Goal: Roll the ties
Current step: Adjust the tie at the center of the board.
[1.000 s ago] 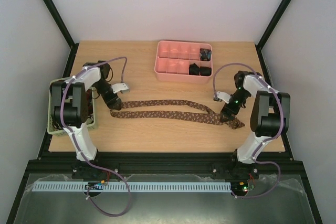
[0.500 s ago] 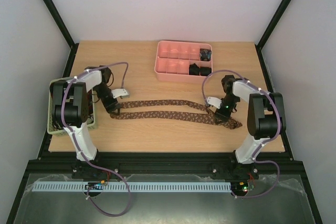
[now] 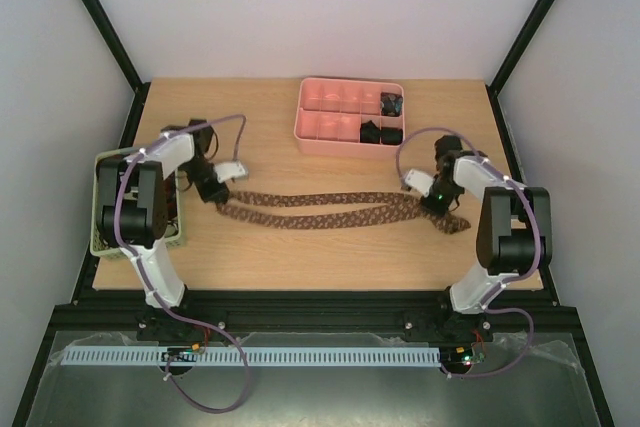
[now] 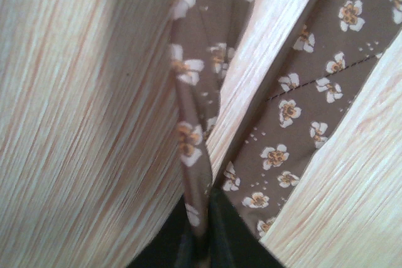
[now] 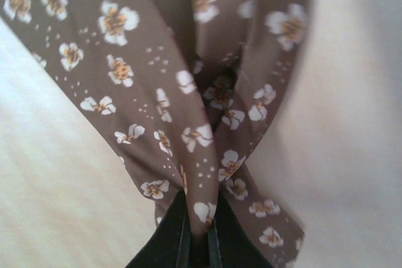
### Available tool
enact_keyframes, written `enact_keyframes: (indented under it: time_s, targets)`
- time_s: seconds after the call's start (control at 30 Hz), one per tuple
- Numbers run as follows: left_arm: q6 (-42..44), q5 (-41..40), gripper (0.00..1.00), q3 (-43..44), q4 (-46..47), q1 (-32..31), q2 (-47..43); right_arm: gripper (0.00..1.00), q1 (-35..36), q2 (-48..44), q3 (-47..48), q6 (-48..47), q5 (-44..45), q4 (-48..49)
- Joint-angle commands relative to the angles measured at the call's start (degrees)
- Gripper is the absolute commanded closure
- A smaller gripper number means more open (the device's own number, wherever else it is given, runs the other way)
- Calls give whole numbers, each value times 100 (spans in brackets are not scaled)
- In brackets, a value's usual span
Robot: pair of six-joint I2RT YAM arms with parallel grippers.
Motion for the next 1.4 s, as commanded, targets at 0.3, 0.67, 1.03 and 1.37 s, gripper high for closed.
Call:
enact_keyframes:
  time_s: [0.3, 0.67, 1.03, 1.37]
  targets:
    - [139, 289, 98, -1122, 3229, -49, -2042, 99, -876, -1936, -1662, -397, 187, 4229]
    - [845, -488, 98, -4365, 6068, -121, -3599, 99, -433, -2889, -5008, -1612, 226, 7325]
    - [2029, -199, 35, -5276, 5359, -119, -4849, 27, -380, -4688, -4825, -2639, -643, 3526]
    - [1894, 533, 18, -2714, 1627, -152, -4424, 1, -487, -3832, -1430, -2268, -1226, -1143]
